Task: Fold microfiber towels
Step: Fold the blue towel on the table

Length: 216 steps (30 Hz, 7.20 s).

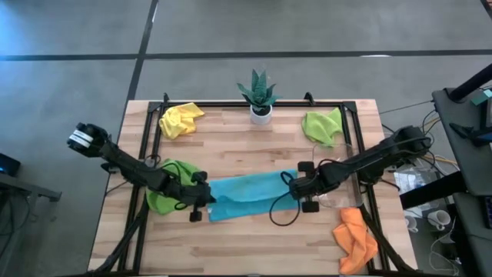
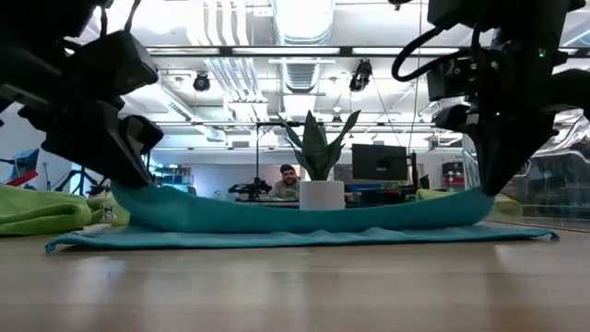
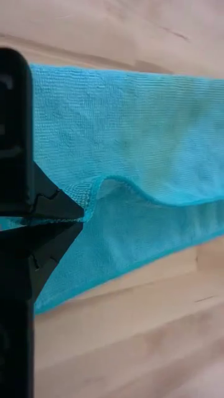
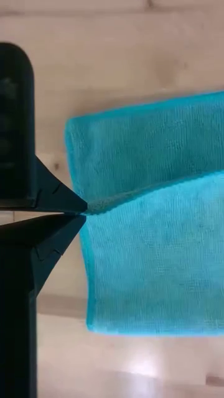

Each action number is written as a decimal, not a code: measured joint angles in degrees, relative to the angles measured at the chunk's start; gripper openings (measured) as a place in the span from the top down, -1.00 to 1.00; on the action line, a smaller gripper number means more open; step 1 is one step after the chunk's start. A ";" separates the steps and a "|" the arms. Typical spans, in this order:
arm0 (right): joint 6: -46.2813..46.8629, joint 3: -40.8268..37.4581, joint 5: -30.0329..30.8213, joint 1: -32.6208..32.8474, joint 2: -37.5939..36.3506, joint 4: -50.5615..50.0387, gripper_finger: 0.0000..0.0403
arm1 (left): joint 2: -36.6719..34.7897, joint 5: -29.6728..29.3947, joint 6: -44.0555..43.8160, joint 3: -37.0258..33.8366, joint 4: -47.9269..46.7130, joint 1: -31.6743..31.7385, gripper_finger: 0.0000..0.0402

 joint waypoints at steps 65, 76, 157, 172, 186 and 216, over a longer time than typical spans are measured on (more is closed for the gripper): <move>9.06 8.79 -6.22 5.62 9.72 -5.68 0.96 | -5.58 3.91 -0.38 1.03 -2.76 -1.03 1.00; 10.16 9.68 -6.22 5.75 9.72 -6.59 0.70 | -1.90 4.59 -7.35 2.12 -3.05 -0.97 0.72; 11.65 8.68 1.80 10.84 9.70 5.03 0.39 | 9.96 -6.26 14.64 14.93 -31.91 -8.09 0.34; 11.52 8.59 1.80 10.84 9.73 4.17 0.41 | 17.19 -8.72 21.55 19.28 -28.79 -8.72 0.32; 11.46 8.35 1.80 10.84 9.73 4.20 0.43 | 15.44 -7.98 21.17 20.48 -29.08 -8.73 0.93; 11.68 5.14 4.72 10.41 9.73 8.41 0.42 | 13.93 -0.72 13.66 28.21 -41.29 -8.72 1.00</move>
